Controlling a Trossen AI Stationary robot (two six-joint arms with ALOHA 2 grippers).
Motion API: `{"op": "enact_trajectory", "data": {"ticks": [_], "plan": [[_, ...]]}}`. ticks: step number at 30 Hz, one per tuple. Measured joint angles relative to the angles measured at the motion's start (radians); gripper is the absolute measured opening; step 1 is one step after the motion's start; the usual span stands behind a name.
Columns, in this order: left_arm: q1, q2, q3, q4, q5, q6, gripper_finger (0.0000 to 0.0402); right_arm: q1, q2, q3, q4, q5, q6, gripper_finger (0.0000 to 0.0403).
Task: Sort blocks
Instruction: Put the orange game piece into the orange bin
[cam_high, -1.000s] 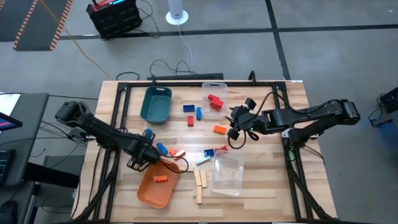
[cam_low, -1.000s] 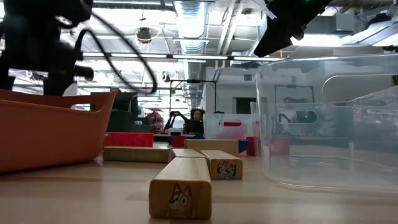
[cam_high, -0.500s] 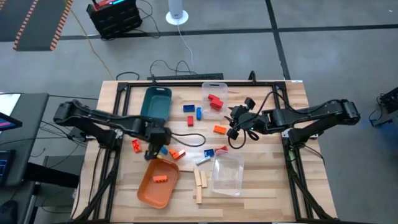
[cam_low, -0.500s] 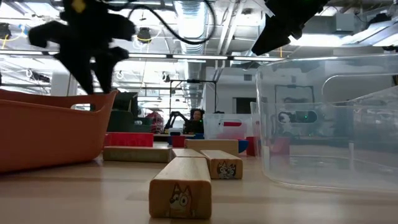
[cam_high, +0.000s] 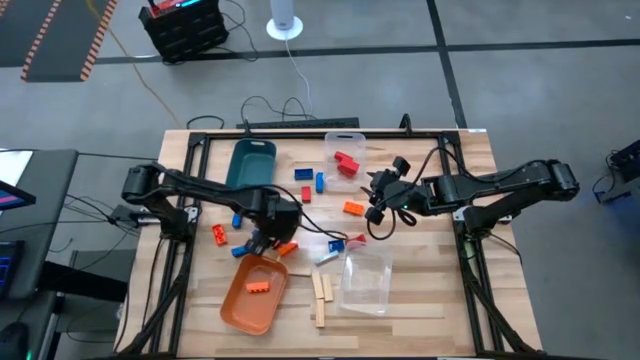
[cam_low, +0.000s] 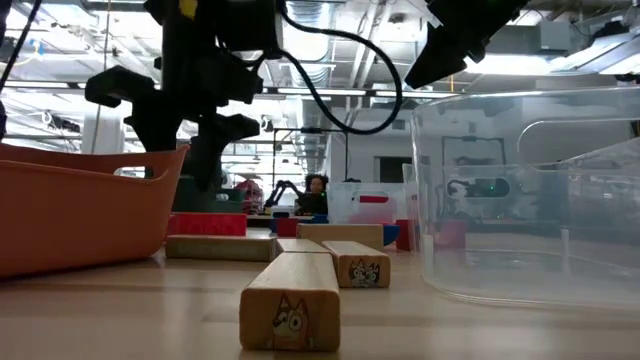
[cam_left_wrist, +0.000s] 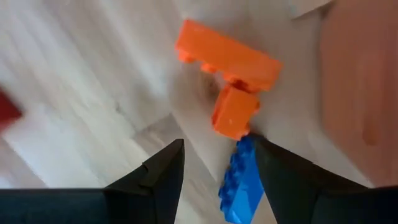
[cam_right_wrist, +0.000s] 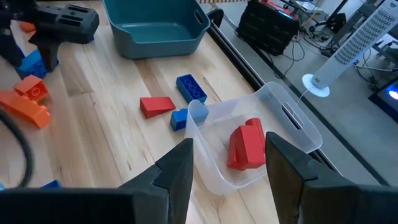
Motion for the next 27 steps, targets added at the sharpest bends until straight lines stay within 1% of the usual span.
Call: {"op": "enact_trajectory", "data": {"ticks": [3, 7, 12, 20, 25, 27], "plan": [[0.0, -0.001, -0.007, 0.006, 0.027, 0.047, 0.019, 0.0, 0.0, 0.0, 0.0, 0.0, 0.0, 0.0175], [0.0, 0.0, -0.052, 0.079, 0.076, 0.095, 0.019, 0.0, 0.0, 0.0, 0.001, 0.0, 0.001, 0.0175], [0.0, -0.001, -0.07, 0.155, 0.076, 0.11, 0.019, 0.0, 0.0, 0.0, 0.005, 0.0, 0.002, 0.0175], [0.0, 0.0, -0.134, 0.177, 0.074, 0.127, 0.019, 0.0, 0.0, 0.0, 0.005, 0.0, 0.003, 0.0175], [0.0, 0.0, -0.136, 0.205, 0.074, 0.109, 0.0189, 0.0, 0.0, 0.0, 0.005, 0.0, 0.003, 0.0175], [0.0, 0.0, -0.136, 0.214, 0.078, 0.108, 0.0183, 0.0, 0.0, 0.0, 0.005, 0.0, 0.003, 0.0175]]}}
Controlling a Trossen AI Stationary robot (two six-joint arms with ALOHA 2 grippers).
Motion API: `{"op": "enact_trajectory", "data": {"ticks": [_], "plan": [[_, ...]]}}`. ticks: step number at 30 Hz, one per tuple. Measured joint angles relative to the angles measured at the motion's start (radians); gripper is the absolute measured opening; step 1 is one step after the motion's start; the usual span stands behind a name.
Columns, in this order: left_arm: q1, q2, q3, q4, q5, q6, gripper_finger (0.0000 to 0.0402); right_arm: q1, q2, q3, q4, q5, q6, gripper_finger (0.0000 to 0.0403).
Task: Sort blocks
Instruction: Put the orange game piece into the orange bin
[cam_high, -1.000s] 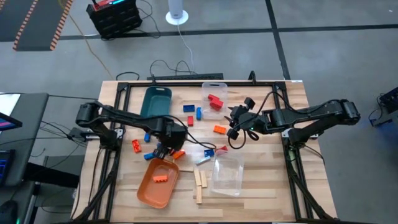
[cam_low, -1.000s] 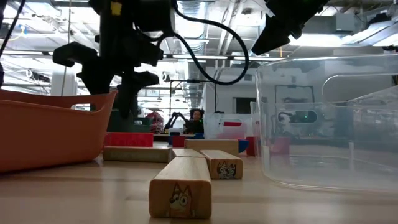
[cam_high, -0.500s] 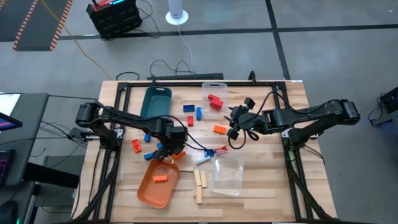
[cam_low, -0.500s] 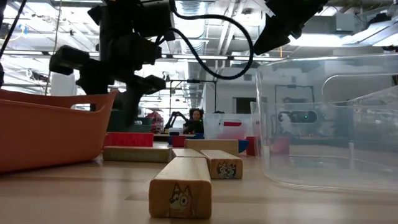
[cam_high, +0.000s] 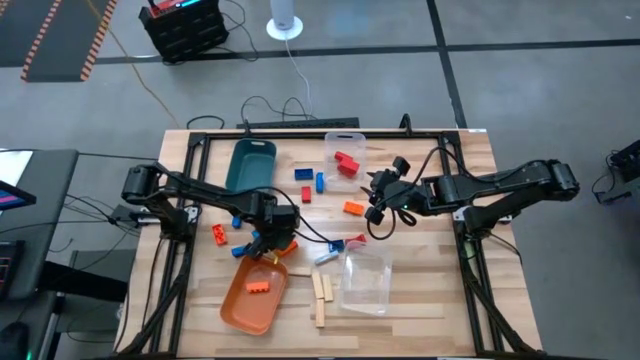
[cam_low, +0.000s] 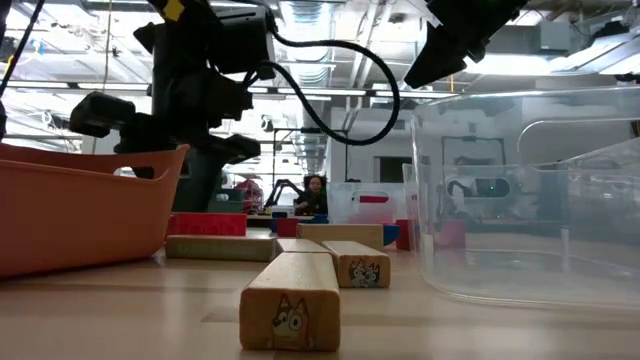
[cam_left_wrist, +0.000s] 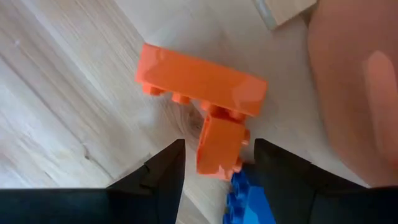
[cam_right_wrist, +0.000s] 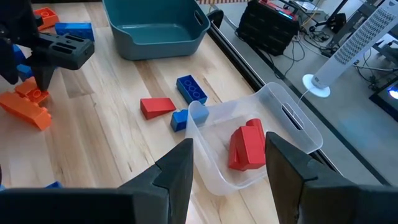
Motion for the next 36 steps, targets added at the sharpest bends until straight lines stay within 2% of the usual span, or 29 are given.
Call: {"op": "enact_trajectory", "data": {"ticks": [6, 10, 14, 18, 23, 24, 26, 28, 30, 33, 36], "plan": [[-0.007, 0.063, -0.001, -0.016, 0.018, -0.005, 0.0133, 0.0, 0.0, 0.0, 0.0, 0.0, -0.001, 0.0175], [-0.026, 0.091, 0.001, -0.014, -0.028, -0.008, 0.0089, 0.0, 0.0, 0.0, -0.002, 0.0, -0.002, 0.0175], [-0.027, 0.073, -0.001, -0.022, -0.074, -0.025, 0.0085, 0.0, 0.0, 0.0, -0.001, 0.0, -0.003, 0.0175], [-0.021, -0.011, 0.0, -0.034, -0.133, -0.044, 0.0085, 0.0, 0.0, 0.0, -0.001, 0.0, -0.002, 0.0175], [-0.012, -0.183, 0.053, -0.083, -0.169, -0.123, 0.0085, 0.0, 0.0, 0.0, -0.001, 0.0, -0.002, 0.0175], [-0.012, -0.225, 0.065, -0.083, -0.149, -0.153, 0.0085, 0.0, 0.0, 0.0, -0.001, 0.0, -0.002, 0.0175], [-0.021, -0.304, 0.08, -0.081, -0.04, -0.221, 0.0085, 0.0, 0.0, 0.0, -0.001, 0.0, -0.002, 0.0175], [-0.053, -0.367, 0.082, -0.07, 0.092, -0.308, 0.0085, -0.001, 0.001, 0.0, -0.001, 0.0, -0.001, 0.0175], [-0.119, -0.398, 0.082, -0.074, 0.132, -0.403, 0.0085, -0.001, 0.005, 0.0, -0.001, 0.0, 0.0, 0.0175], [-0.262, -0.387, 0.07, -0.076, 0.118, -0.515, 0.0085, -0.008, 0.01, 0.0, -0.002, 0.0, 0.0, 0.0175], [-0.4, -0.316, 0.053, -0.081, 0.057, -0.597, 0.0085, -0.019, 0.01, 0.0, 0.0, 0.0, 0.007, 0.0175]]}}
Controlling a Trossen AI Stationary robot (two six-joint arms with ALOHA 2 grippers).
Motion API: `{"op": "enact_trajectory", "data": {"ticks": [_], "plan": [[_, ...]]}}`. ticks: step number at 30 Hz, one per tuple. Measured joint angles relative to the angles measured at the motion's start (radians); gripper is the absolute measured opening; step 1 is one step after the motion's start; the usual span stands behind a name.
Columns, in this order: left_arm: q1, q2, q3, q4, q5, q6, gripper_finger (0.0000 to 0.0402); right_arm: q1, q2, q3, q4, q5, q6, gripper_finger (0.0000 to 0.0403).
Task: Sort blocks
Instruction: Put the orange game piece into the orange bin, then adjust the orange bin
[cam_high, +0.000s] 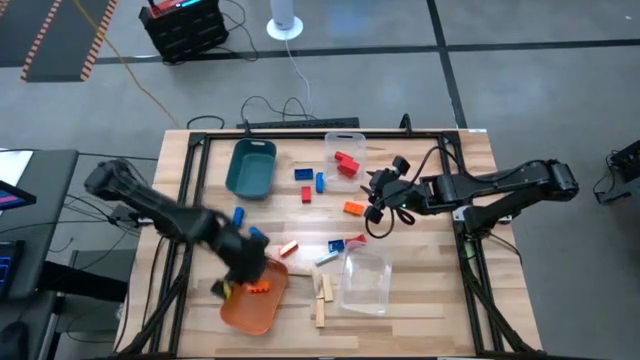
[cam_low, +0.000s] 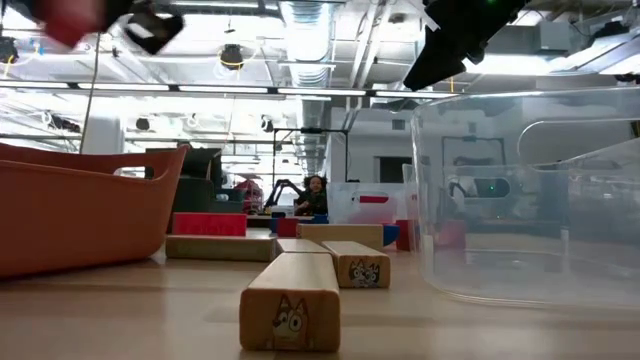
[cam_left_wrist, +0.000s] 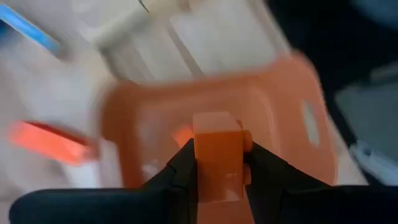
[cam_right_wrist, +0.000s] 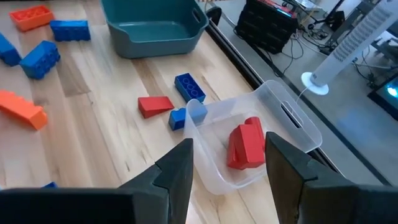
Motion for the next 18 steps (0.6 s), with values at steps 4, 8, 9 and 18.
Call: {"op": "enact_trajectory", "data": {"ticks": [4, 8, 9, 18], "plan": [[-0.087, 0.121, -0.004, -0.056, -0.107, -0.094, 0.0096, -0.006, 0.0, 0.0, 0.006, 0.0, 0.002, 0.0175], [-0.093, 0.21, -0.004, -0.069, -0.121, -0.19, 0.0123, 0.002, 0.0, 0.0, 0.039, -0.002, 0.002, 0.0175], [-0.093, 0.222, -0.004, -0.07, -0.119, -0.21, 0.0128, 0.007, 0.0, 0.0, 0.045, -0.002, 0.001, 0.0175], [-0.063, 0.209, 0.022, -0.089, -0.12, -0.315, 0.0172, 0.019, 0.0, 0.0, 0.045, -0.002, 0.001, 0.0175]]}}
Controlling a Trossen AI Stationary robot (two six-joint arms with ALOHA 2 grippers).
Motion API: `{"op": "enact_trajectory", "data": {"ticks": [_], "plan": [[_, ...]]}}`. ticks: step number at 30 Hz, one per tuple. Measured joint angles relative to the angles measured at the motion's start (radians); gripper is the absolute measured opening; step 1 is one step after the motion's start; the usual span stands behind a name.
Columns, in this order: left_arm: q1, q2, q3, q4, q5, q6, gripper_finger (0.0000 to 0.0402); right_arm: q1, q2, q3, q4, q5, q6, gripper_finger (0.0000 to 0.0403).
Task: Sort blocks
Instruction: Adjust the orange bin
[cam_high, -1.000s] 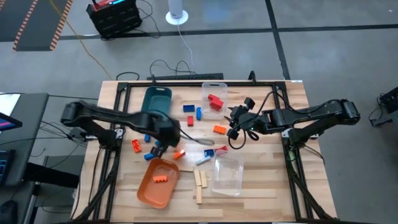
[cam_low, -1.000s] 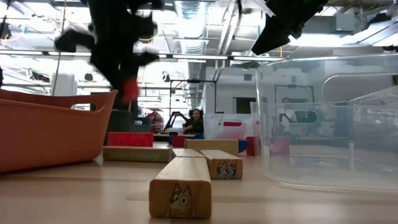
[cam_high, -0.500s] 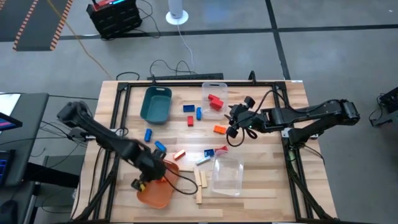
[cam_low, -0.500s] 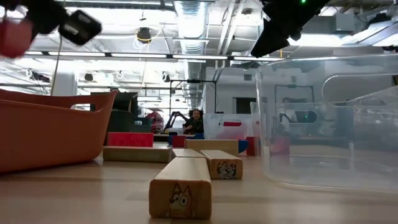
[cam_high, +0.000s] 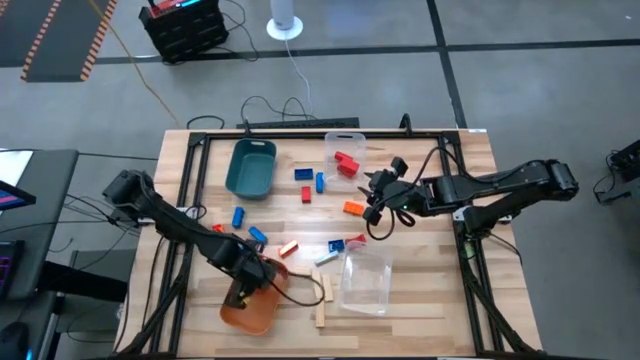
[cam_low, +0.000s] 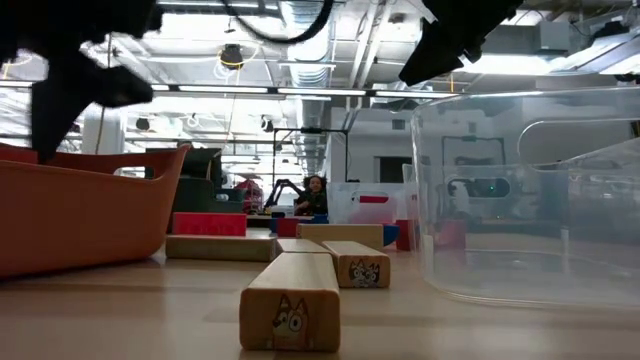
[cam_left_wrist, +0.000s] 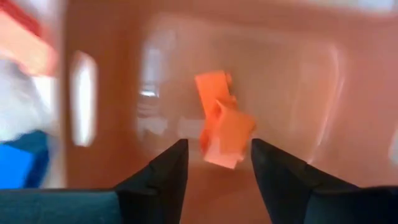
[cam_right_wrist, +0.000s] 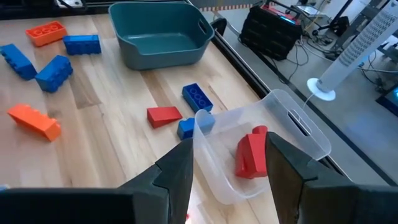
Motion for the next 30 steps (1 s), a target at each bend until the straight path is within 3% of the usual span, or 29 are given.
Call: {"op": "enact_trajectory", "data": {"ticks": [4, 8, 10, 18, 22, 30], "plan": [[0.031, -0.052, 0.036, 0.0, -0.034, -0.011, 0.0174, -0.001, 0.0, 0.0, 0.0, 0.0, 0.0, 0.0175], [0.059, -0.11, 0.046, -0.028, -0.216, 0.009, 0.0173, -0.001, 0.0, 0.0, 0.0, 0.0, 0.0, 0.0175], [0.08, -0.118, 0.042, -0.048, -0.246, 0.057, 0.0173, -0.001, 0.0, 0.0, 0.0, 0.0, 0.0, 0.0175], [0.142, -0.048, 0.04, -0.057, -0.187, 0.179, 0.0173, 0.0, 0.0, 0.0, 0.0, 0.0, 0.001, 0.0175], [0.161, 0.006, 0.04, -0.114, -0.109, 0.223, 0.0173, 0.0, 0.0, 0.0, 0.0, 0.0, 0.001, 0.0175], [0.192, 0.091, 0.039, -0.271, -0.049, 0.112, 0.0173, 0.009, 0.0, 0.0, -0.001, 0.0, 0.001, 0.0175]]}}
